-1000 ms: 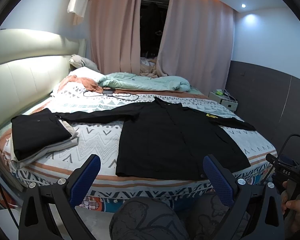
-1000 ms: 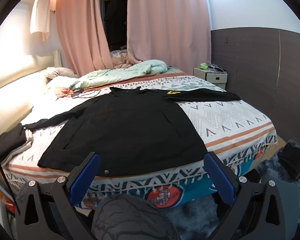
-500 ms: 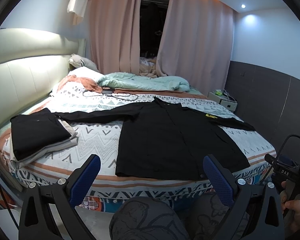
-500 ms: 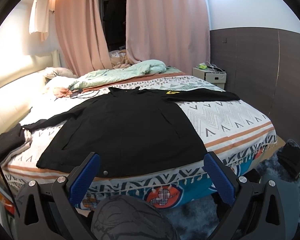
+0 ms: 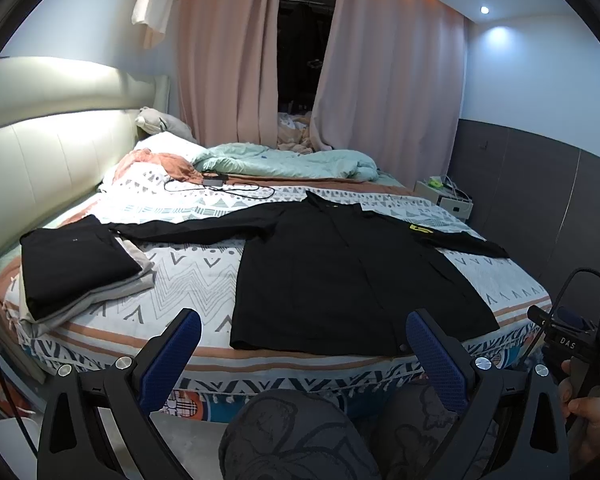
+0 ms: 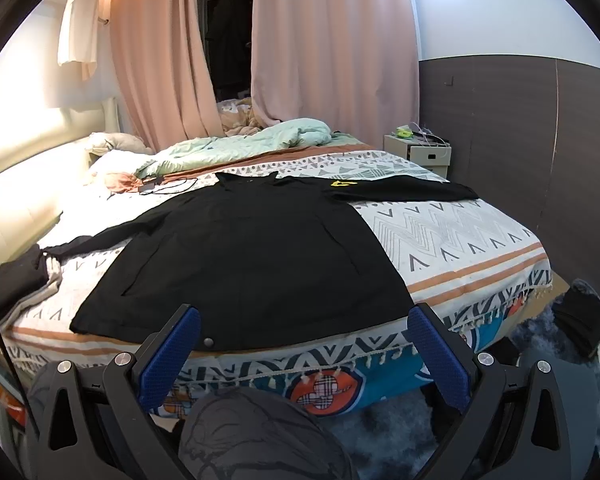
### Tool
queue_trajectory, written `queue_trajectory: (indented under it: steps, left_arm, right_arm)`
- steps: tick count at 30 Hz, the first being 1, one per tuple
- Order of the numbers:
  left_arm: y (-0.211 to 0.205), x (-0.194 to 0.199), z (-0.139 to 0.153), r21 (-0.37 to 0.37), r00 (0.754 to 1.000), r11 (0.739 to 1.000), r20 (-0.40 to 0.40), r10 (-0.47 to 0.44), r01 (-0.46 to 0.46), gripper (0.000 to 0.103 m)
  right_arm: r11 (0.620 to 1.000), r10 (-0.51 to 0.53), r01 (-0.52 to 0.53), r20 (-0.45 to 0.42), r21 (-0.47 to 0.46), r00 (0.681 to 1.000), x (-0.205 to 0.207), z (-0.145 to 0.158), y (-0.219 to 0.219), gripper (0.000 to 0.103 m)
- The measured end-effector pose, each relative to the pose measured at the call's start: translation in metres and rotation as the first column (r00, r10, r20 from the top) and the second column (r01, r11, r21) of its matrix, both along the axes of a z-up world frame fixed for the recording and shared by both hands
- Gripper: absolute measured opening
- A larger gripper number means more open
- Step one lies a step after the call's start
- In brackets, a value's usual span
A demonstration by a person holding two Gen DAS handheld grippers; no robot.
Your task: Fold large clothes
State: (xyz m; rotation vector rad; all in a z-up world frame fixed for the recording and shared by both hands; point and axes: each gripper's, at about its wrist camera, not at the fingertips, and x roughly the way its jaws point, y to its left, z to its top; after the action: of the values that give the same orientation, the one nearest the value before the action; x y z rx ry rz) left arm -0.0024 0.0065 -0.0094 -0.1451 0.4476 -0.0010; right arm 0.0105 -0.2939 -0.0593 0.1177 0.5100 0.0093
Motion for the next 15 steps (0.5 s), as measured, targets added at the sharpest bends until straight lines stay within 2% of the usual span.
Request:
queue_trajectory:
  steps: [7, 15]
  left_arm:
    - [-0.013, 0.0, 0.001, 0.04, 1.0, 0.999, 0.001, -0.017, 0.017, 0.103]
    - [-0.017, 0.0, -0.001, 0.044, 1.0, 0.999, -0.004, -0.031, 0.031, 0.102]
  right_arm:
    - [1.0, -0.017, 0.017, -0.006, 0.021, 1.0, 0.001, -0.007, -0.007, 0.103]
    - [0.999, -0.019, 0.019, 0.001, 0.026, 1.0, -0.002, -0.006, -0.011, 0.103]
